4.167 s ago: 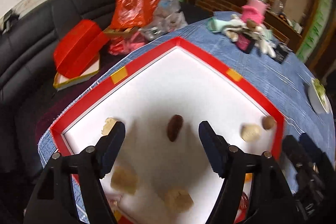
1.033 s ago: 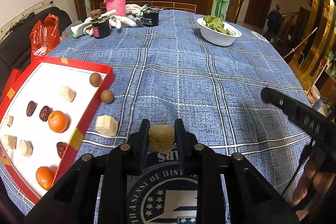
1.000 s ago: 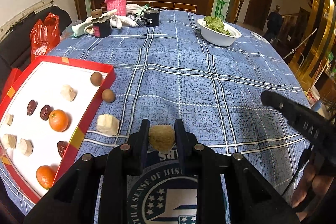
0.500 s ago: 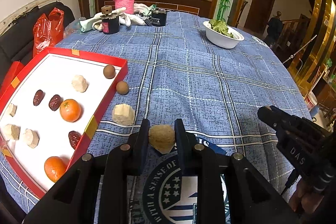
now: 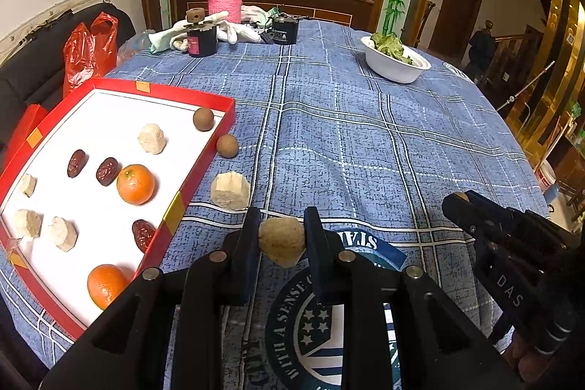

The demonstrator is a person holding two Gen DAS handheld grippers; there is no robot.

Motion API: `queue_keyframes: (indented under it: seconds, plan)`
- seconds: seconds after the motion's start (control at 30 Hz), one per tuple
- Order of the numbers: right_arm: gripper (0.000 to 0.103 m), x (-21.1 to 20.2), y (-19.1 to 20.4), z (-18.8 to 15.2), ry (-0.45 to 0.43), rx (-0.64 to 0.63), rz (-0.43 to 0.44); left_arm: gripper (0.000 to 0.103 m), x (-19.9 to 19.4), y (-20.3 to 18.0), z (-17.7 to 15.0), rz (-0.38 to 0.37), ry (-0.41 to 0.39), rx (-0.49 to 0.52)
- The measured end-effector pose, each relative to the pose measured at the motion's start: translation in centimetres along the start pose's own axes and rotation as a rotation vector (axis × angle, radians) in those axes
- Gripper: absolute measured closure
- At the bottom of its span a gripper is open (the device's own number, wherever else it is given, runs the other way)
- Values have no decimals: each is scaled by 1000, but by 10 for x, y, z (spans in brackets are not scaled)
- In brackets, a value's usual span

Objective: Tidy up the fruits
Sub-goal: 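Carry the beige cube and the brown nut toward the red box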

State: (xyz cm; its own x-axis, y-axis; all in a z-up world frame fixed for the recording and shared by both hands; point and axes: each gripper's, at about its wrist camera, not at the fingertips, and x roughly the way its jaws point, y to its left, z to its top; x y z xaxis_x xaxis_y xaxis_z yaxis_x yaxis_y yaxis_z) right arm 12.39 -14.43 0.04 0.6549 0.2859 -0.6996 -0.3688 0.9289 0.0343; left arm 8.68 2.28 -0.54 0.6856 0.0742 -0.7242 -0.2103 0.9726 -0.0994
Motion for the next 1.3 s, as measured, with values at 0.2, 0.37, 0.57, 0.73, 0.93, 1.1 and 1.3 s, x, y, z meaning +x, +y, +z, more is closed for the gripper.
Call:
queue_keyframes:
  seconds: [0.2, 0.37, 0.57, 0.73, 0.93, 1.1, 1.3]
  plan:
    - [80, -4, 3, -1, -6, -1, 8, 82, -2, 0, -1, 4, -5, 0]
    - [80, -4, 7, -1, -8, -7, 13, 82, -2, 0, 0, 3, -4, 3]
    - [80, -5, 9, -2, -8, -10, 18, 82, -2, 0, 0, 4, -6, 2]
    - [80, -6, 11, -1, -13, -15, 21, 82, -2, 1, 0, 2, -8, 2]
    - [80, -6, 14, 1, -14, -21, 22, 82, -8, 4, 2, -1, -22, -5]
    - [80, -9, 16, 1, -19, -25, 24, 82, -15, 7, 2, -3, -34, -11]
    - [80, -13, 22, 4, -31, -35, 33, 82, -24, 12, 2, -2, -50, -22]
